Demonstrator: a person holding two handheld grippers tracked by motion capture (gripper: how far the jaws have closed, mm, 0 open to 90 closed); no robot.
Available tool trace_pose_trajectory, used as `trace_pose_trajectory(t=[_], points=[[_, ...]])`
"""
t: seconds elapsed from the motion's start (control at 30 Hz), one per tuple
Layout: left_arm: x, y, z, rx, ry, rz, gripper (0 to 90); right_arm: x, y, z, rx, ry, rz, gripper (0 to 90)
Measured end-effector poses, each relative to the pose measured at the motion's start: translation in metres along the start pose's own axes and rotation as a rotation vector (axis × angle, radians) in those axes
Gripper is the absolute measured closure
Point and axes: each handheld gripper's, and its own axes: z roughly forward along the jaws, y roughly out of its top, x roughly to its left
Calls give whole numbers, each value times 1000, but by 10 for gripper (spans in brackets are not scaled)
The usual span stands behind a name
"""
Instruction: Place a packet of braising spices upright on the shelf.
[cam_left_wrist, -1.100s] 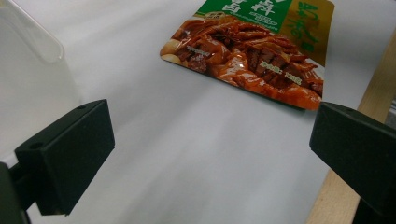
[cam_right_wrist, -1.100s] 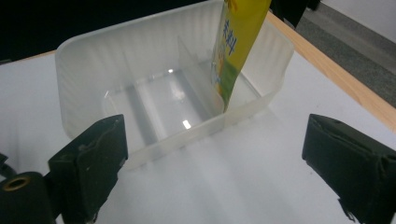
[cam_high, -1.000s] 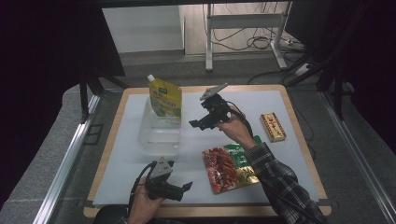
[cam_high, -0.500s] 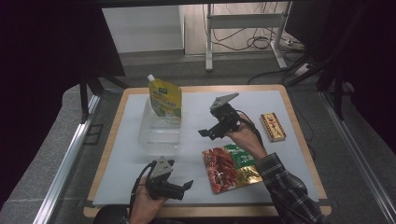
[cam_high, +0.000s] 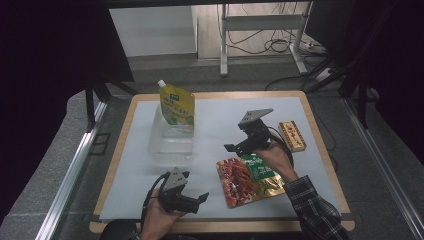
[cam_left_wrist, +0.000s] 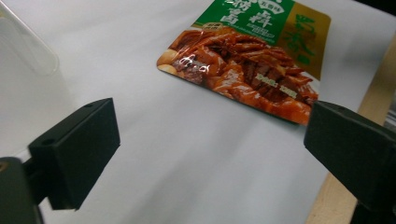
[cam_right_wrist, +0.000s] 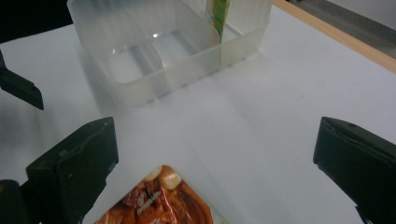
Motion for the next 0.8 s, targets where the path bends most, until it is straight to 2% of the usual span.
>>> trace_pose_trajectory(t=[0.2,0.33,0.47,0.63,0.8], points=[[1,-1,3,17,-2,11,98,-1,-15,-4,22,-31,14,1],[1,-2,2,0,-15,-1,117,0,-24,-8,30,-43,26,1],[1,-2,-2,-12,-32,14,111,3,-32,-13,40,-68,21,0],[0,-3,-1,-3,-28,28,126,5,-41,-19,62,-66,43,0],[-4,-4,1,12,-39,46,180,6,-52,-25,71,-56,65,0]])
